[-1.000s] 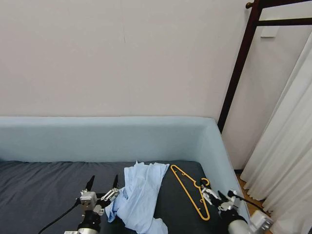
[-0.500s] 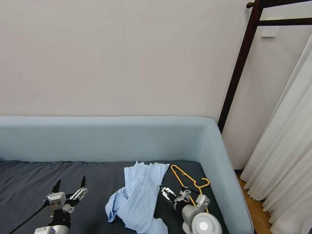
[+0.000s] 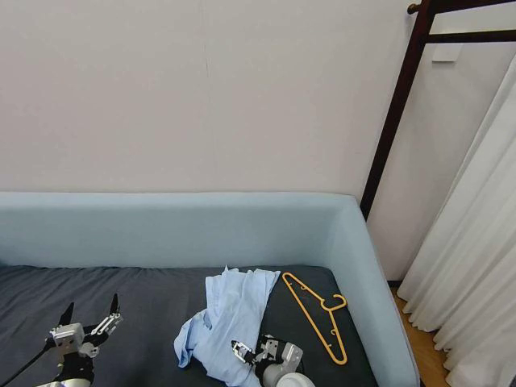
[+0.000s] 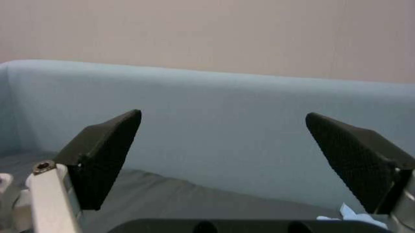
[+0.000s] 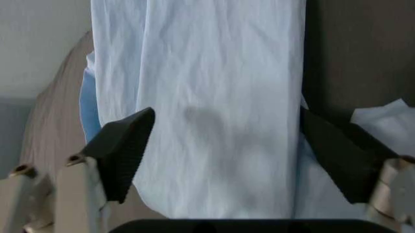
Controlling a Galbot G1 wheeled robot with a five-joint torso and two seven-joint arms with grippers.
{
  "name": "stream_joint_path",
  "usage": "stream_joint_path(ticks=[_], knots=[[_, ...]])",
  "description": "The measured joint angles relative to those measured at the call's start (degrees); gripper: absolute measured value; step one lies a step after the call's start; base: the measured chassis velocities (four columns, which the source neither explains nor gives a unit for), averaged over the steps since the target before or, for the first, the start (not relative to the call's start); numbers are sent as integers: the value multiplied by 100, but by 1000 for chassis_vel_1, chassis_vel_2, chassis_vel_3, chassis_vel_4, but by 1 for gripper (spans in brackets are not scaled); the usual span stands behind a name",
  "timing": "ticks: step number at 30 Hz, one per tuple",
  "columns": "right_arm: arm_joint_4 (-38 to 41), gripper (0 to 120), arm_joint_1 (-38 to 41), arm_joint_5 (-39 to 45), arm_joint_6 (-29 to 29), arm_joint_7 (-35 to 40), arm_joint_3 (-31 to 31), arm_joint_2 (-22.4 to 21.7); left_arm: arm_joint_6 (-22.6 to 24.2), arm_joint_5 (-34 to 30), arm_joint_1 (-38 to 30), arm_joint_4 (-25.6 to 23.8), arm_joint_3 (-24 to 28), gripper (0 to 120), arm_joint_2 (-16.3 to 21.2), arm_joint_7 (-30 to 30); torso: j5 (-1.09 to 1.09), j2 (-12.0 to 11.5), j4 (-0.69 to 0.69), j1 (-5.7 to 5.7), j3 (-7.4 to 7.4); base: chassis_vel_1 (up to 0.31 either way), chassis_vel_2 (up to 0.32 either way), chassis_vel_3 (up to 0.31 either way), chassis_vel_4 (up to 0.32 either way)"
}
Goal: Pick up the clothes from the sofa and hang them on the clothes hanger.
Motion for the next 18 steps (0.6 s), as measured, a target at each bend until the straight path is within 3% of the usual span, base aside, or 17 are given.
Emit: stream_joint_path(ticks=[9, 18], knots=[[202, 43, -161, -116, 64, -93, -41, -4, -5, 10, -164, 152, 143, 100, 5, 2, -2, 0, 1, 0, 0, 0, 0, 0, 0], [375, 16, -320, -193, 102, -191, -124, -74, -48, 21, -252, 246, 200, 100, 36, 0, -4, 0, 1, 0, 0, 0, 0, 0, 0]])
